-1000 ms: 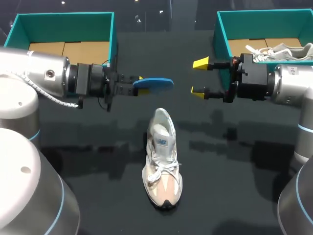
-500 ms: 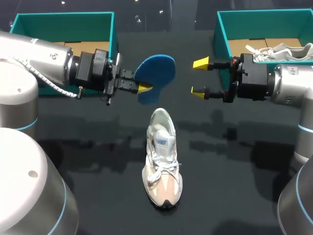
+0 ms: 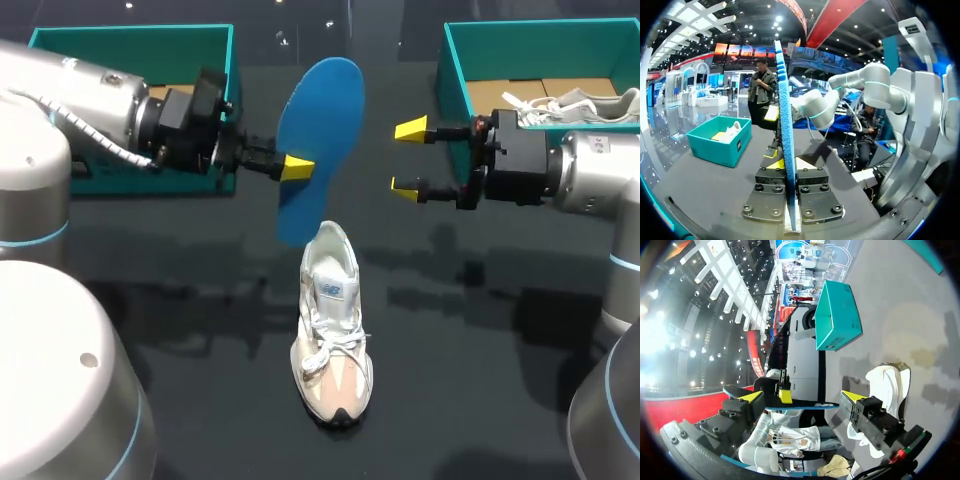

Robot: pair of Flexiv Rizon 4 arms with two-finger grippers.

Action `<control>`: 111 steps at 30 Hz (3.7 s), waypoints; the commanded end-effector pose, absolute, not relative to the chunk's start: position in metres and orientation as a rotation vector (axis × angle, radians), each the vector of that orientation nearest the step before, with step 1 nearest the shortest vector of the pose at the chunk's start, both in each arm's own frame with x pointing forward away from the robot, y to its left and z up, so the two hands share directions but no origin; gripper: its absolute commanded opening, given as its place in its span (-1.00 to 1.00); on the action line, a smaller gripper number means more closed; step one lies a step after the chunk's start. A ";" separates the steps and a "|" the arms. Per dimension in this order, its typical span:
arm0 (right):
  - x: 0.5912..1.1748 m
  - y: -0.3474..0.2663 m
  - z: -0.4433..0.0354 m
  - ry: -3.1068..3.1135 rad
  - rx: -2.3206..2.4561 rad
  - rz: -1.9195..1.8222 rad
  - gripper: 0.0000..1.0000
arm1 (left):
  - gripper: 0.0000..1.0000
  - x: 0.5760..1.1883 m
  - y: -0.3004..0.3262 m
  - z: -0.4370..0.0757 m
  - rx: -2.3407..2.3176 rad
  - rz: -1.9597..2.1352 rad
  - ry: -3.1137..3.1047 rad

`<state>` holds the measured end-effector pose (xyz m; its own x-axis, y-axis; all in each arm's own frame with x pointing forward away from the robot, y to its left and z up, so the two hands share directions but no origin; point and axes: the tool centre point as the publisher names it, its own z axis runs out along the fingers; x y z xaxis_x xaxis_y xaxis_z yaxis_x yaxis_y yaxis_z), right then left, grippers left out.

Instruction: Take the shoe out of the shoebox, open the shoe tongue, remove and reinsert the insole, then place the shoe into the shoebox

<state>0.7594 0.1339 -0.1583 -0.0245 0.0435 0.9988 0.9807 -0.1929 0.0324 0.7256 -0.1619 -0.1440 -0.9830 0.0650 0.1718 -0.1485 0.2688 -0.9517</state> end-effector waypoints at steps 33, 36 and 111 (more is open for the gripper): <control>0.759 0.134 -0.158 -1.164 -1.373 -1.352 1.00 | -1.00 0.722 -0.161 -0.110 1.044 1.265 -1.610; 0.759 0.134 -0.158 -1.164 -1.373 -1.352 1.00 | -1.00 0.724 -0.162 -0.114 1.067 1.238 -1.561; 0.744 0.242 -0.007 -2.176 -2.142 -0.392 1.00 | -1.00 0.739 -0.172 -0.145 1.163 1.287 -1.400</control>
